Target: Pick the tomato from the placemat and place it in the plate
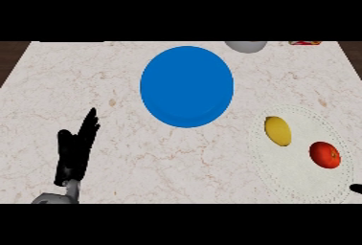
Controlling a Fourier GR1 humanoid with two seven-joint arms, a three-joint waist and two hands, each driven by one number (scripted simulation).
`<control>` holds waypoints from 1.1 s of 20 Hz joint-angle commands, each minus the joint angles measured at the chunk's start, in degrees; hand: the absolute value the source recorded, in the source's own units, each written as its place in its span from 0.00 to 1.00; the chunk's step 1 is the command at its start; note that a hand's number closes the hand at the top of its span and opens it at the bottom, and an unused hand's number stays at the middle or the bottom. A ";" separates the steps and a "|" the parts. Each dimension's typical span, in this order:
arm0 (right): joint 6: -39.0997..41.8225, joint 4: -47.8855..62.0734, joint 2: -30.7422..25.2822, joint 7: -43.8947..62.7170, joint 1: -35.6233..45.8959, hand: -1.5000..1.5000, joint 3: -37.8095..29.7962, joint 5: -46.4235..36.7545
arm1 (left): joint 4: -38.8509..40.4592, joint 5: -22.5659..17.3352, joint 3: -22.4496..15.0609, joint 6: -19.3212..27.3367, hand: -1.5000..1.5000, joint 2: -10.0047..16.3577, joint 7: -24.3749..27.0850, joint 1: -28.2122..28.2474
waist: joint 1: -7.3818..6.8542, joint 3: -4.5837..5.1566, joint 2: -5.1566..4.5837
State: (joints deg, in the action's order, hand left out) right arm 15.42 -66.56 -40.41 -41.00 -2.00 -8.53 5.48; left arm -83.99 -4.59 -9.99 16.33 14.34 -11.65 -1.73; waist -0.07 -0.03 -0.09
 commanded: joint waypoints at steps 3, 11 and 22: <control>-0.92 -0.36 -5.96 5.54 2.31 0.00 2.91 -9.03 | -0.27 -0.65 1.64 -1.25 0.50 0.57 -1.16 -1.13 | -0.18 0.06 0.07; 8.75 -4.51 -9.40 15.83 4.67 0.00 9.03 -14.41 | -0.46 1.16 1.11 -1.26 0.50 -0.50 0.52 1.09 | -0.23 0.06 0.13; 11.43 -1.13 -2.32 18.52 8.94 0.00 8.87 -24.17 | -0.79 4.06 2.97 -2.94 0.50 -2.71 -0.84 1.12 | 0.02 0.05 0.12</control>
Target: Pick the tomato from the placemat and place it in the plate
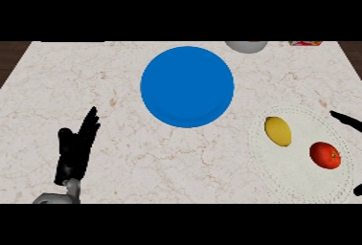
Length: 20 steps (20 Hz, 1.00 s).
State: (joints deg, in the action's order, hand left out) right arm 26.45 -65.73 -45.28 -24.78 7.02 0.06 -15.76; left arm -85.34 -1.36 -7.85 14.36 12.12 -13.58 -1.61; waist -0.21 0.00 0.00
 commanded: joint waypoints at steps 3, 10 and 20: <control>1.82 5.57 2.90 -4.17 3.74 0.00 -0.78 -6.07 | 2.47 0.58 2.21 -2.80 0.50 -1.15 2.22 -0.95 | 0.02 -0.01 -0.04; 1.99 4.80 7.14 -2.42 3.21 0.00 -2.27 -10.12 | 5.46 2.01 4.51 -3.46 0.50 -3.07 4.63 -0.94 | 0.16 0.01 -0.02; -0.07 7.82 10.89 -5.41 2.96 0.00 -3.62 -16.78 | 2.78 3.47 5.44 -5.20 0.50 -4.65 4.08 1.19 | 0.07 -0.01 -0.01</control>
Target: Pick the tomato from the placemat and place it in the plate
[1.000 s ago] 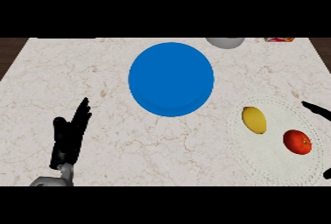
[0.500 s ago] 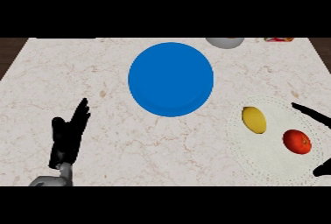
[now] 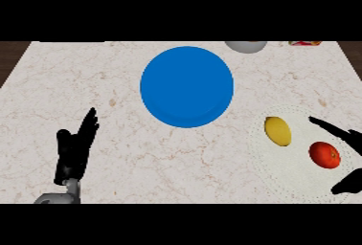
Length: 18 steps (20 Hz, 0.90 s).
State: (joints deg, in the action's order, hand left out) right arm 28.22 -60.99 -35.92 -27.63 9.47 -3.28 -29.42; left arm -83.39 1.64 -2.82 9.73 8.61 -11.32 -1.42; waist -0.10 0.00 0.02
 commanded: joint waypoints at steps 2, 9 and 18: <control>-2.65 4.89 1.53 -1.43 6.02 1.00 1.45 -5.08 | -1.58 0.18 1.52 -0.51 0.50 0.91 -4.44 -2.92 | -0.33 -0.03 -0.07; -9.82 7.96 2.93 -8.64 3.93 1.00 -1.48 -7.45 | -2.77 2.51 -0.21 0.02 0.50 -2.11 0.23 2.85 | -0.18 -0.02 -0.02; -12.81 -5.94 29.43 16.66 20.69 1.00 20.93 -21.70 | -0.88 2.52 -2.43 -3.16 0.50 -1.24 -2.27 -2.66 | -7.50 0.46 -0.10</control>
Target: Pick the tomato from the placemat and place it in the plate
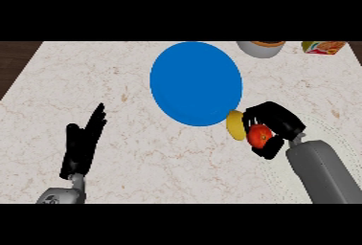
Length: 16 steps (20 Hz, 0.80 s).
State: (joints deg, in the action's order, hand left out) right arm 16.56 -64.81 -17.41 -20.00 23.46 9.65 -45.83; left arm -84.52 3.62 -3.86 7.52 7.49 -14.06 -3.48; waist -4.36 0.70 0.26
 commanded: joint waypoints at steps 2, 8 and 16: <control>-4.27 -3.30 16.68 17.53 9.53 1.00 10.38 -6.85 | 1.03 0.54 -0.72 -0.83 0.50 0.29 -0.05 -1.43 | -1.45 -0.40 -0.23; -13.28 -6.90 17.23 37.87 19.42 1.00 22.22 -1.14 | 3.02 0.82 -0.90 0.56 0.50 -1.67 2.76 0.90 | -0.17 -0.61 -0.32; -30.84 -10.10 17.38 56.46 28.57 1.00 26.65 -1.81 | 2.72 0.98 1.06 1.85 0.50 -1.10 1.31 -0.91 | 2.54 -0.66 -0.24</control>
State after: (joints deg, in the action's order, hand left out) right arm -8.61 -74.22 -0.41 27.37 47.34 33.70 -47.50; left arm -82.40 3.88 -3.17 8.13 6.82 -12.41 -3.76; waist -2.93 0.08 0.06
